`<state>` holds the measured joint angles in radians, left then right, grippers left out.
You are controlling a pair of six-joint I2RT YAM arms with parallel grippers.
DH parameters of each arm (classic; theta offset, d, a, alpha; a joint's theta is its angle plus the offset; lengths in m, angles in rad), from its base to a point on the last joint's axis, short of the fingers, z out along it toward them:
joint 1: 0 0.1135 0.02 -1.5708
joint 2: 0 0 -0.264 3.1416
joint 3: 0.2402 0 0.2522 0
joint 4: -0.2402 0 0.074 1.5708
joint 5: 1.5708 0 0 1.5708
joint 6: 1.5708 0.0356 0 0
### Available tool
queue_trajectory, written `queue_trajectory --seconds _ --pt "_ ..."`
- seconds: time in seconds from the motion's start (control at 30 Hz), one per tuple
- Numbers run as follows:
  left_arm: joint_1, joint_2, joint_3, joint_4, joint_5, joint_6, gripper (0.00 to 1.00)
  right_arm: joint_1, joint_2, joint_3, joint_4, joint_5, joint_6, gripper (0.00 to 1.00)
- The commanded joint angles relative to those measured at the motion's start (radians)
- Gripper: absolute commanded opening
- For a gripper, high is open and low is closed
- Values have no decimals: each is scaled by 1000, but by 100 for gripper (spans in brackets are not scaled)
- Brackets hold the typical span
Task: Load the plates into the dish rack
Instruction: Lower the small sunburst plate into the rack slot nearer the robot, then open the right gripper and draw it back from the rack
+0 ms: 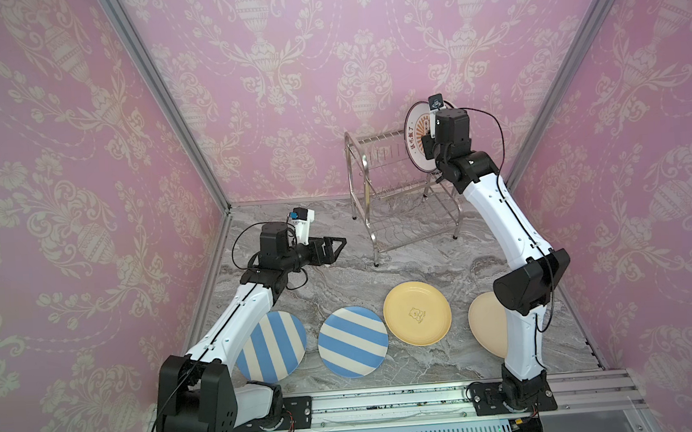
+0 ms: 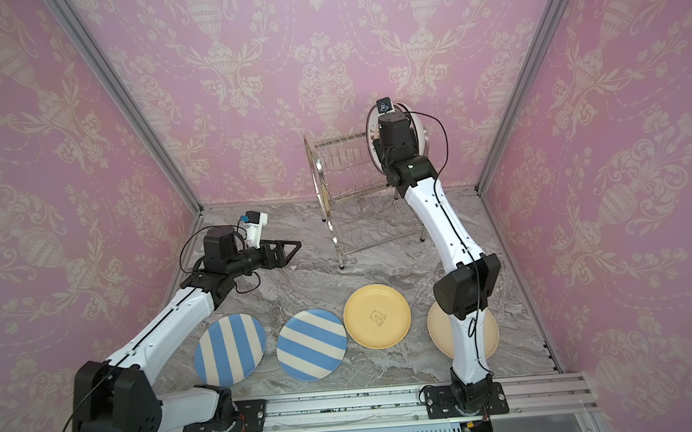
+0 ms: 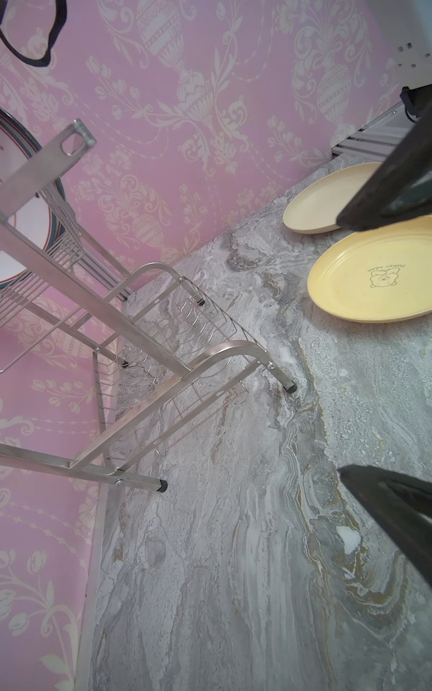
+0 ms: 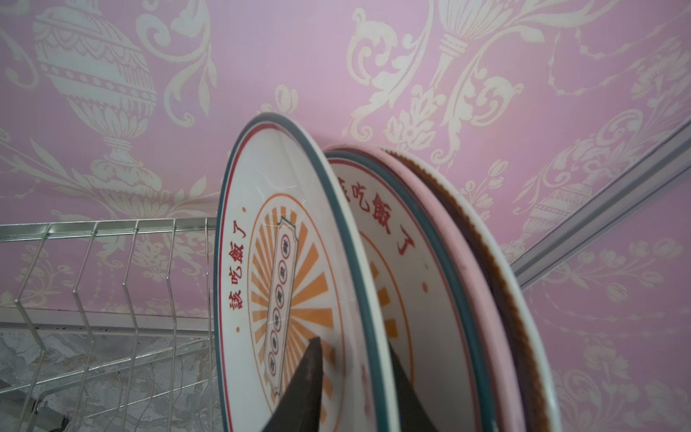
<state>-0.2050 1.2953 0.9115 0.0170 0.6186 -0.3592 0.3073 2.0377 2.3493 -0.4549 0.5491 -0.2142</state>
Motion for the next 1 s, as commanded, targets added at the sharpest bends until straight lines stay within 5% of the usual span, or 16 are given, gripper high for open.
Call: queue_trajectory --seconds 0.0,0.23,0.73,0.97 --pt "6 -26 -13 -17 -14 31 99 -9 -18 -3 30 33 -11 26" --pt "6 -25 -14 -10 -10 26 99 -8 -32 13 24 29 -24 27" --pt "10 -51 -19 -25 -25 37 99 13 -117 -22 -59 8 5 57" --pt "19 -74 -14 -45 -47 43 99 21 -165 55 -311 -76 109 69"
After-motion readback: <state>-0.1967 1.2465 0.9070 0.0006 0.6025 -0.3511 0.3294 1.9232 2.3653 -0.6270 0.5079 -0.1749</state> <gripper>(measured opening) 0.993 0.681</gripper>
